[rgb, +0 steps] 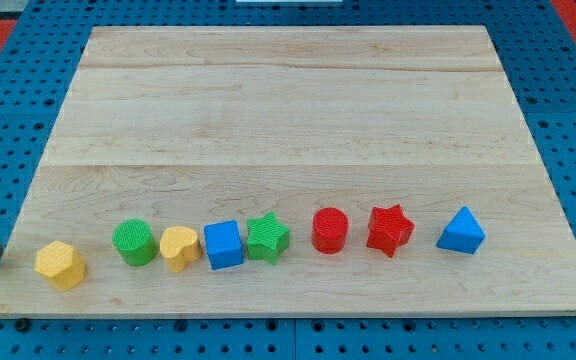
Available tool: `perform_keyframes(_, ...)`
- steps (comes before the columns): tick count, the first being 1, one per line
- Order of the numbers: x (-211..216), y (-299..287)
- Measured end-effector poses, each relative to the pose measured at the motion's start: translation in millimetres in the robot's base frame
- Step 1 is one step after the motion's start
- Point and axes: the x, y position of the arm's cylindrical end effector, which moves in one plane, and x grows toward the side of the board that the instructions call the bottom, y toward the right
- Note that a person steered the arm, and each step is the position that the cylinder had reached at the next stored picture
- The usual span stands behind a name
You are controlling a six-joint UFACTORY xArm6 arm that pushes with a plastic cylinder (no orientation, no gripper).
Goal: Slide the yellow hexagon up a bit
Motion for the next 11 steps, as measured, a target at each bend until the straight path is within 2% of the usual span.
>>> perform_keyframes(2,42.3,5.8)
perform_keyframes(4,19.5,53.6)
perform_keyframes(5,6.9,33.0)
perform_keyframes(7,16.9,14.1)
perform_keyframes(8,39.2,41.4)
perform_keyframes(11,34.5,62.1)
